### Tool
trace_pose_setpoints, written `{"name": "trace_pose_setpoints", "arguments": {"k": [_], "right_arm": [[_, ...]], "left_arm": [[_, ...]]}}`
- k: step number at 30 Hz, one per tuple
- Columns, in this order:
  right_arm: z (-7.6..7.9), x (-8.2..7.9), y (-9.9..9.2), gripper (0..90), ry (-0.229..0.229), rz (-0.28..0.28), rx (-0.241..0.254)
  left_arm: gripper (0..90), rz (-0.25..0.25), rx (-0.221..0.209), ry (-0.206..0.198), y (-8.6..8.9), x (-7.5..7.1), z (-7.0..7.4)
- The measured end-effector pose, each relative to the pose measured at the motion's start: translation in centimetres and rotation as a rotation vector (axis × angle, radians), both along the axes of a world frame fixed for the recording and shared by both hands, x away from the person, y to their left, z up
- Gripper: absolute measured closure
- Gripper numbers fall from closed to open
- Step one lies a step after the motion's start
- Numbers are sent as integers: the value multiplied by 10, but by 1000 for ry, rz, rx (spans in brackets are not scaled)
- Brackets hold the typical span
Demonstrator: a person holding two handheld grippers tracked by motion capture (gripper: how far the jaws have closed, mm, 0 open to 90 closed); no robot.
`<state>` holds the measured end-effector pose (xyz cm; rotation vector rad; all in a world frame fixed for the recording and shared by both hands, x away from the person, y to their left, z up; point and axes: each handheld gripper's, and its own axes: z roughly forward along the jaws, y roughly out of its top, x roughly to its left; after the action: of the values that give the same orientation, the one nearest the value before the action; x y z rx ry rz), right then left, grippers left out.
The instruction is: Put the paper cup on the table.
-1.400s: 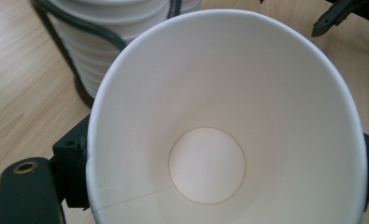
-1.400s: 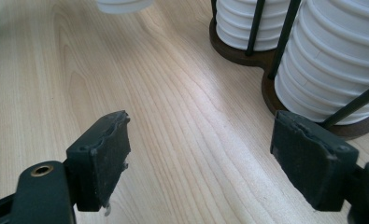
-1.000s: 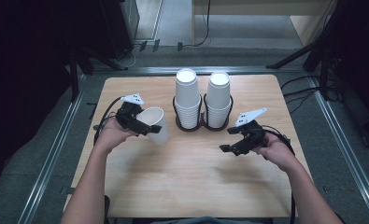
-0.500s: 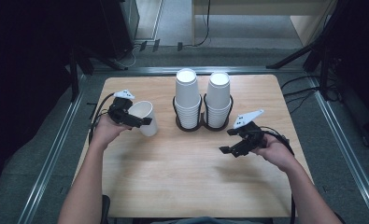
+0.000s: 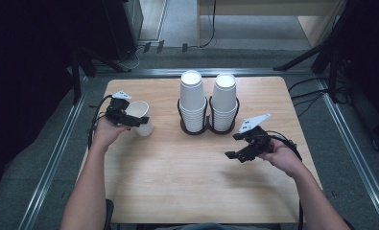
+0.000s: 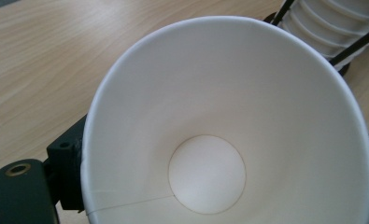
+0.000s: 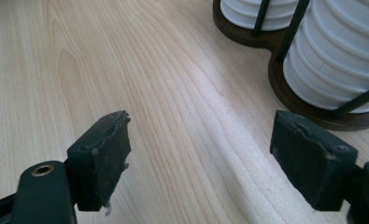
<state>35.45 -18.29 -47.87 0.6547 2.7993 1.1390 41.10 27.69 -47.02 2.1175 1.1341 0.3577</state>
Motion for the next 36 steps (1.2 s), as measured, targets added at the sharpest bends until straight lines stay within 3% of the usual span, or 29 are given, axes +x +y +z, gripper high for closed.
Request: {"name": "trace_pose_setpoints", "arguments": {"k": [10, 14, 17, 24, 26, 29, 36], "right_arm": [[-3, -2, 2, 201, 7, 3, -17], [-4, -2, 1, 202, 9, 3, -15], [-4, -2, 1, 202, 10, 3, -15], [-5, -2, 2, 202, 11, 4, -21], [-5, -2, 2, 202, 7, 6, -22], [-5, -2, 2, 201, 8, 5, -23], [-5, -2, 2, 202, 8, 8, -28]], "left_arm": [[86, 31, 11, 10, 1, 5, -8], [82, 42, 7, -6, -1, 6, -9], [79, 38, 19, -8, -3, 6, -9], [57, 24, 2, 16, -4, 6, -11], [10, 21, 4, 24, -5, 6, -13], [9, 14, 36, 19, -6, 5, -13], [10, 29, 23, 5, -9, 2, -12]]}}
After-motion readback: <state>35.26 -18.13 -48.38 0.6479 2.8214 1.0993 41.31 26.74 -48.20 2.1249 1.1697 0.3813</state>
